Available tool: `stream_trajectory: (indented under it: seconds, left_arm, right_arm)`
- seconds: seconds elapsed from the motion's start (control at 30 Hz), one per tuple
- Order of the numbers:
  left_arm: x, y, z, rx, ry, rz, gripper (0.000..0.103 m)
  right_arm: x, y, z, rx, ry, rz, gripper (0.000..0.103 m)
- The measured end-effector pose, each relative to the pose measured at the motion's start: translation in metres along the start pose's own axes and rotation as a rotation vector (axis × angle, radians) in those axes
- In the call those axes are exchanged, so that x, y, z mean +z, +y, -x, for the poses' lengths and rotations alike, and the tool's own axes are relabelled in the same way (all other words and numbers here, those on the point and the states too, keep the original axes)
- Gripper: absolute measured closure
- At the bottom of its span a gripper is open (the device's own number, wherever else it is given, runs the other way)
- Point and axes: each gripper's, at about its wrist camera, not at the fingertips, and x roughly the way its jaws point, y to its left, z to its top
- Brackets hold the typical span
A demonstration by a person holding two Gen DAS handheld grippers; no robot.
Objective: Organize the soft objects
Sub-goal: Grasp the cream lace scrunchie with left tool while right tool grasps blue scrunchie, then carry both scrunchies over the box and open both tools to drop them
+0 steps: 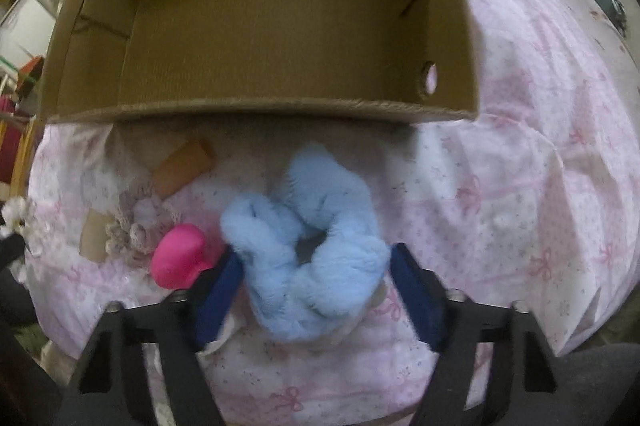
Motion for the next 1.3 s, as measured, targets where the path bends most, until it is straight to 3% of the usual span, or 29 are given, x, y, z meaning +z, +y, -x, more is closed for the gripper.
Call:
stream_trajectory:
  seconds: [0.1, 0.23, 0.53, 0.73, 0.83, 1.07, 1.3]
  left_arm:
    - [0.000, 0.002, 0.000, 0.000, -0.004, 0.008, 0.088]
    - [0.000, 0.004, 0.002, 0.000, -0.013, 0.017, 0.088]
    - [0.005, 0.001, 0.020, -0.034, -0.065, 0.026, 0.088]
    - [0.026, -0.010, 0.039, -0.013, -0.114, -0.008, 0.088]
    - [0.042, -0.020, 0.046, 0.006, -0.147, -0.041, 0.088]
    - [0.088, -0.056, 0.050, 0.017, -0.232, -0.122, 0.088]
    - [0.115, -0.082, 0.022, 0.066, -0.263, -0.194, 0.088]
  right_arm:
    - [0.000, -0.009, 0.001, 0.041, -0.010, -0.038, 0.065]
    - [0.001, -0.025, 0.013, 0.127, -0.040, -0.091, 0.082]
    - [-0.008, -0.048, 0.077, 0.330, -0.149, -0.092, 0.084]
    - [-0.009, -0.049, 0.111, 0.396, -0.231, -0.060, 0.084]
    - [0.007, -0.056, 0.131, 0.418, -0.281, -0.057, 0.084]
    - [0.050, -0.056, 0.139, 0.444, -0.378, -0.086, 0.084]
    - [0.077, -0.059, 0.108, 0.448, -0.399, -0.138, 0.084]
